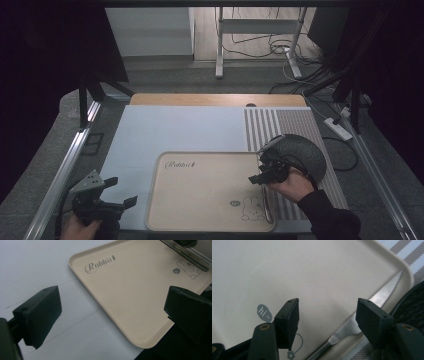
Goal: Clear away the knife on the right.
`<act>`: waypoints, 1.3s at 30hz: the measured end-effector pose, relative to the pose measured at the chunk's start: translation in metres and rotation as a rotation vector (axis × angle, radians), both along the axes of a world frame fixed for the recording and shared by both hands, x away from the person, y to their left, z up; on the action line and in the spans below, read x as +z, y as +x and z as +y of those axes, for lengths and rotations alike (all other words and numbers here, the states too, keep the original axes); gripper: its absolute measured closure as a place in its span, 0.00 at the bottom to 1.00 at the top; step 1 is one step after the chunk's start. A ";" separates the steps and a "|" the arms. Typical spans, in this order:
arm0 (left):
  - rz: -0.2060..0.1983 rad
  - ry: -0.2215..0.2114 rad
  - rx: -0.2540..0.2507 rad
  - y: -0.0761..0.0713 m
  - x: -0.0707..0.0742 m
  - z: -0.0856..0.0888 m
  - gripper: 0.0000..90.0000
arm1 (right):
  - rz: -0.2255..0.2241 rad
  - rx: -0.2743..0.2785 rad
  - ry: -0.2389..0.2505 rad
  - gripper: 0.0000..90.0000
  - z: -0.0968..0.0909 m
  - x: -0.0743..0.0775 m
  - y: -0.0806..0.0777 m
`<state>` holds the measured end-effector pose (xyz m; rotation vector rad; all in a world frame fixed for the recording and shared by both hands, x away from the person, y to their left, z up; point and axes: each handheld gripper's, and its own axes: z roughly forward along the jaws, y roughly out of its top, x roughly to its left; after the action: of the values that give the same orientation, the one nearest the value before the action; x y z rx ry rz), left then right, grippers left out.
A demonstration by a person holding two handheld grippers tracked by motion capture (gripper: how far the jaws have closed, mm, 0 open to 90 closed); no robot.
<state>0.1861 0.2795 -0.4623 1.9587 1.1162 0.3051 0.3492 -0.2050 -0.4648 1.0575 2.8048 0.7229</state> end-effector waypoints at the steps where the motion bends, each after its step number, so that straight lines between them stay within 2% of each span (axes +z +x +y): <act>1: 0.000 0.000 0.000 0.000 0.000 0.000 0.02 | -0.011 0.002 0.004 0.37 -0.001 0.001 -0.001; 5: 0.000 0.000 0.000 0.000 0.000 0.000 0.02 | -0.046 -0.009 0.029 0.28 -0.005 0.005 -0.002; 7: 0.000 -0.001 0.001 0.000 0.000 0.000 0.02 | -0.047 -0.017 0.037 0.18 -0.008 0.005 -0.003; 10: 0.000 0.000 0.000 0.000 0.000 0.000 0.02 | -0.060 -0.029 0.045 0.12 -0.012 0.004 -0.004; 12: 0.000 0.000 0.000 0.000 0.000 0.000 0.02 | -0.064 -0.036 0.054 0.11 -0.015 0.004 -0.005; 15: 0.001 -0.001 0.001 0.000 0.000 0.000 0.02 | -0.086 -0.048 0.051 0.02 -0.019 0.004 -0.006; 22: 0.002 0.001 -0.001 0.000 0.000 0.000 0.02 | -0.156 -0.087 0.041 0.00 -0.026 0.006 -0.012; 29: 0.003 0.001 0.000 0.000 0.000 0.000 0.02 | -0.169 -0.076 0.041 0.00 -0.032 0.006 -0.018; 39: 0.002 -0.002 0.000 0.000 0.000 0.000 0.02 | -0.199 -0.132 0.078 0.00 -0.049 0.009 -0.028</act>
<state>0.1864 0.2796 -0.4624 1.9577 1.1176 0.3016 0.3207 -0.2538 -0.4553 1.1037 2.5331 0.8755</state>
